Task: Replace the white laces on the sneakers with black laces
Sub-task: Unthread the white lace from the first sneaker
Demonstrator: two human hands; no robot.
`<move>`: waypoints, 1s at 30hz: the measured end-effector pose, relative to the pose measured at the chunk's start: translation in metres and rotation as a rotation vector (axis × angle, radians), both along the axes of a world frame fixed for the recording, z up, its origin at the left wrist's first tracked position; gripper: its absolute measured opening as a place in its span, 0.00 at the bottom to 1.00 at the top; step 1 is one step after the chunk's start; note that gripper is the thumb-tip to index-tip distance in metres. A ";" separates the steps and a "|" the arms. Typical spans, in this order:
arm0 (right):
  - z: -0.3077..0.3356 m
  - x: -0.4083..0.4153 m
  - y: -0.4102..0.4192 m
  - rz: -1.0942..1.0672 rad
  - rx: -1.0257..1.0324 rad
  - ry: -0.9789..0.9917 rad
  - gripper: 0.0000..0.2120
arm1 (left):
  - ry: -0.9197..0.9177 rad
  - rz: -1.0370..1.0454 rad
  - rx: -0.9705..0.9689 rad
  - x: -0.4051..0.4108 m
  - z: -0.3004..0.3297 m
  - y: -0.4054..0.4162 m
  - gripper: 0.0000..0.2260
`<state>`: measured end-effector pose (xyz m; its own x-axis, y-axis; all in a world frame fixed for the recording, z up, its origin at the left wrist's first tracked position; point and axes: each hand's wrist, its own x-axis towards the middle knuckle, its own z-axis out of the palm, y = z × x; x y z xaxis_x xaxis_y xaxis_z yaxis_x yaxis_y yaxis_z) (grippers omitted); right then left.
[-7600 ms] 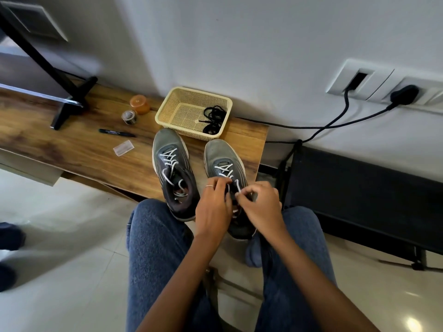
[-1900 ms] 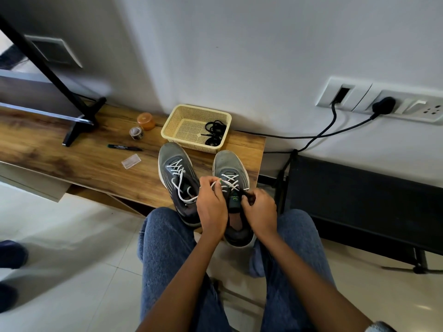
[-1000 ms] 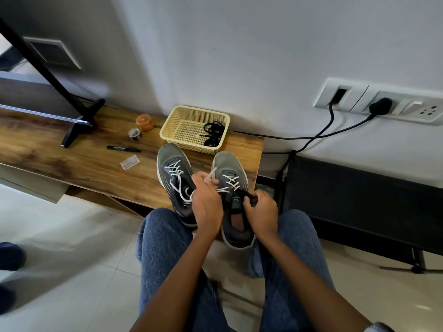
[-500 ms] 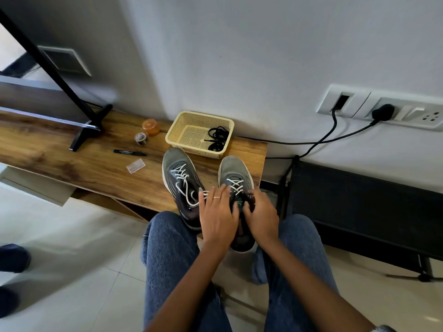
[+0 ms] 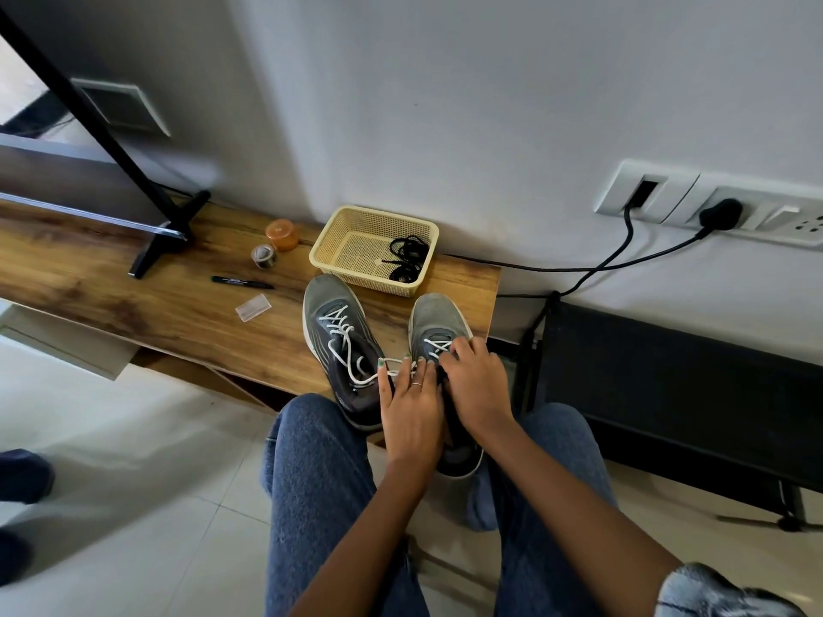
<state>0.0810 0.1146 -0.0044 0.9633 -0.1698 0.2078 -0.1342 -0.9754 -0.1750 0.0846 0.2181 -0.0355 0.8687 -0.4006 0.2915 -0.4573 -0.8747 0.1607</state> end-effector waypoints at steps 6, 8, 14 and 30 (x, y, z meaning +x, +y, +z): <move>-0.014 -0.005 -0.004 -0.035 0.270 -0.003 0.02 | -0.016 0.019 -0.011 0.001 -0.001 0.000 0.17; -0.017 -0.009 -0.005 -0.086 0.361 0.017 0.04 | -0.018 0.023 -0.010 0.001 0.000 -0.001 0.18; -0.009 -0.012 -0.004 -0.239 0.582 -0.159 0.05 | -0.060 0.045 -0.023 0.000 0.002 -0.002 0.18; 0.014 -0.001 -0.002 -0.011 0.195 0.192 0.15 | -0.030 0.056 -0.050 -0.002 0.001 0.000 0.14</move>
